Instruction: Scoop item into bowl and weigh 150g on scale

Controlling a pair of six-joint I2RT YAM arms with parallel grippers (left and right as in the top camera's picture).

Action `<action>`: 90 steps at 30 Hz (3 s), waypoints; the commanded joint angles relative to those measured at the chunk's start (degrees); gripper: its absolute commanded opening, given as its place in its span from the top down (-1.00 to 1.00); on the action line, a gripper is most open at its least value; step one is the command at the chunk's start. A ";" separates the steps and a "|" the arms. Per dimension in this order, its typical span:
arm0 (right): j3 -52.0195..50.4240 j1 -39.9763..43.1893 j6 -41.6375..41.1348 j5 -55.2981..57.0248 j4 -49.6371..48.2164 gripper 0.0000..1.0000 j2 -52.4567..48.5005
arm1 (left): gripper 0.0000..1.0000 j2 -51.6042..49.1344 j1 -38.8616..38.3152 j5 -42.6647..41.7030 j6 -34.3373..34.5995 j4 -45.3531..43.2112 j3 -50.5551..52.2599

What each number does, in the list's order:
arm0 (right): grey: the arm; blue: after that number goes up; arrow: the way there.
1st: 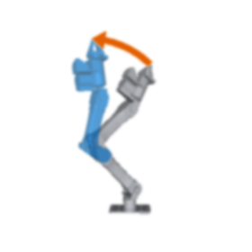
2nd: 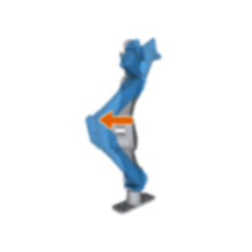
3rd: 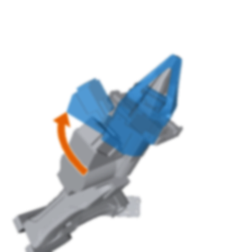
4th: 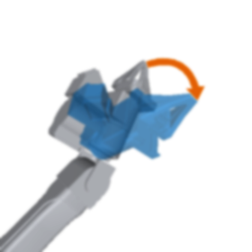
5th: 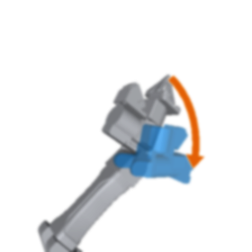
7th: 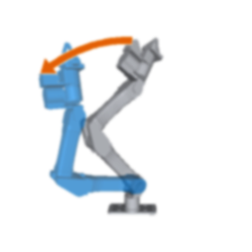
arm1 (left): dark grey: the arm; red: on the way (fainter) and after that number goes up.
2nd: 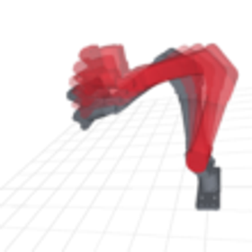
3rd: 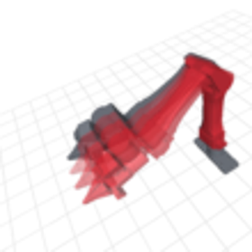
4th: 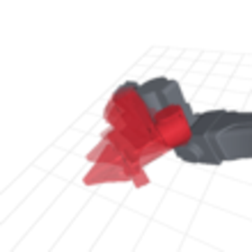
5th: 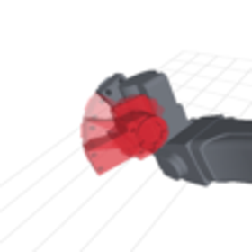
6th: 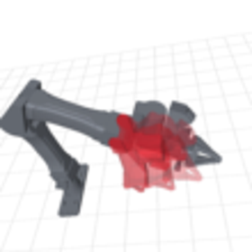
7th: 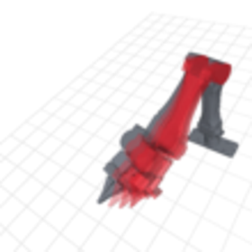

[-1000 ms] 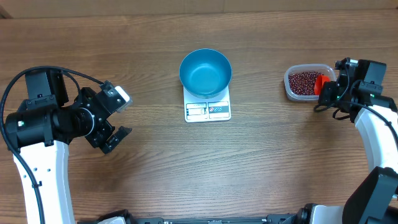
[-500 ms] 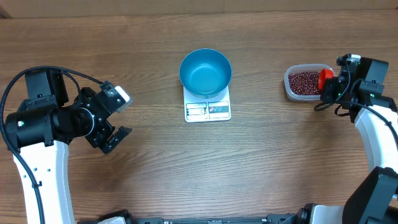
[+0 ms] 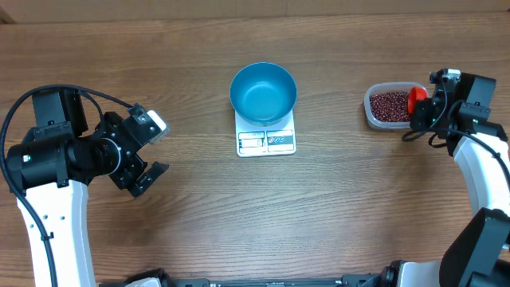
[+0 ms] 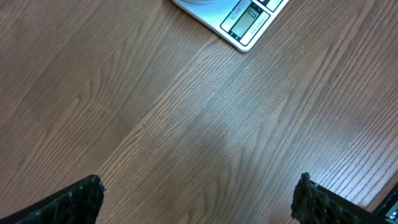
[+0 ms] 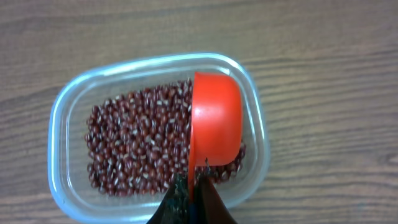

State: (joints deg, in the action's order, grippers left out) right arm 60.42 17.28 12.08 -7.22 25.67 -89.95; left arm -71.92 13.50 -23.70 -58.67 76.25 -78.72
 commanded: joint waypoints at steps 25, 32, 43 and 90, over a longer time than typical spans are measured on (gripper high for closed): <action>1.42 0.35 1.46 -4.02 2.10 0.92 -3.52 | -0.99 -0.09 0.00 0.59 -1.99 -0.02 -0.13; 1.42 0.35 1.27 -6.60 3.28 0.92 -3.52 | -1.00 -0.09 0.00 0.59 -1.99 -0.02 -0.13; 1.42 0.35 -0.26 -11.54 4.63 0.92 -3.63 | -0.99 -0.09 0.00 0.59 -1.99 -0.02 -0.13; 1.42 5.79 -28.61 -33.07 7.21 0.93 -13.92 | -0.99 -0.09 0.00 0.59 -1.99 -0.02 -0.13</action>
State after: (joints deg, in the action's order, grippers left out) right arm 61.71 22.70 -15.11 -38.04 32.49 -100.77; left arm -71.92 13.50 -23.70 -58.70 76.25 -78.72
